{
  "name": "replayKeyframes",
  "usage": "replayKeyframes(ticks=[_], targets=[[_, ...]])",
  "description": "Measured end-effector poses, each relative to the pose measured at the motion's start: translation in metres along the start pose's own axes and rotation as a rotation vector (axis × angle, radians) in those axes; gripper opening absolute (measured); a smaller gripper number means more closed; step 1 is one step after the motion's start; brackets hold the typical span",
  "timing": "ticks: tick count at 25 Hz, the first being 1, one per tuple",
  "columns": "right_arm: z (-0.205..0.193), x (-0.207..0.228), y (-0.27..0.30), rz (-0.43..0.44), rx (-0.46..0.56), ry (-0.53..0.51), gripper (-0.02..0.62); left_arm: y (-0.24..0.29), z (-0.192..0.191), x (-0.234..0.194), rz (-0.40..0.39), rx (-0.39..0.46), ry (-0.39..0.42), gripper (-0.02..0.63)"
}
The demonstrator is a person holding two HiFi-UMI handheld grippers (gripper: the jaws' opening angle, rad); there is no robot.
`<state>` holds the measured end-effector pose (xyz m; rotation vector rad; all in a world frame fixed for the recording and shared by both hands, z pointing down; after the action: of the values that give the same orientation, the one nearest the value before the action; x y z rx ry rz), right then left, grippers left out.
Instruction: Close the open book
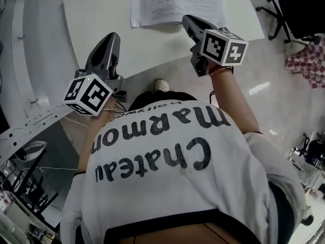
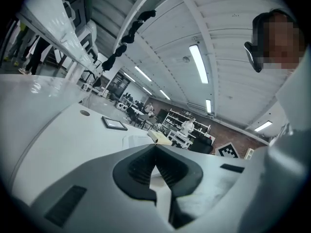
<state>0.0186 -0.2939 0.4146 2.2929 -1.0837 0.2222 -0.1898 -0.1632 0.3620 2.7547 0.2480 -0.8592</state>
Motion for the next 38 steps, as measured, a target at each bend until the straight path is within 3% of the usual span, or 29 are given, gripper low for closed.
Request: replayKeyframes(ticks=[2, 4, 9, 18, 22, 25, 28, 33, 38], targets=[[-0.005, -0.002, 0.007, 0.018, -0.058, -0.097, 0.052, -0.001, 0.0, -0.001, 0.009, 0.001, 0.002, 0.023], [-0.009, -0.003, 0.013, 0.022, -0.127, -0.199, 0.219, -0.002, 0.004, -0.002, 0.015, 0.009, 0.01, 0.023], [-0.017, -0.008, 0.023, -0.017, -0.247, -0.481, 0.221, -0.004, 0.006, -0.008, 0.037, 0.017, 0.009, 0.023], [-0.032, -0.029, 0.048, -0.077, -0.415, -1.297, 0.235, -0.011, -0.008, -0.028, 0.071, 0.002, -0.023, 0.023], [-0.043, -0.032, 0.06, -0.102, -0.46, -1.552, 0.235, -0.012, -0.012, -0.029, 0.038, -0.035, 0.003, 0.023], [-0.046, -0.031, 0.065, -0.128, -0.462, -1.636, 0.223, -0.006, -0.013, -0.022, -0.065, -0.162, 0.091, 0.023], [-0.048, -0.031, 0.066, -0.159, -0.467, -1.642, 0.189, 0.004, -0.008, -0.018, -0.155, -0.263, 0.186, 0.023], [-0.048, -0.035, 0.061, -0.212, -0.447, -1.578, 0.12, 0.004, 0.0, -0.022, -0.188, -0.214, 0.098, 0.023], [-0.045, -0.035, 0.059, -0.251, -0.435, -1.522, 0.1, 0.001, -0.002, -0.009, -0.214, -0.175, 0.082, 0.023]])
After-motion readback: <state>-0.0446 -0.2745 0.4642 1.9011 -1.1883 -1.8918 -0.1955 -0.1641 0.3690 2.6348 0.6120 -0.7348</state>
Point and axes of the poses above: the fingertips, and each gripper's own axes: y forward along the fingers, x to its right, z out of its top, the point moved 4 cm from there along -y, backward along the fingers, and after that the axes turned 5 degrees about -y, right-handed, at the moved point
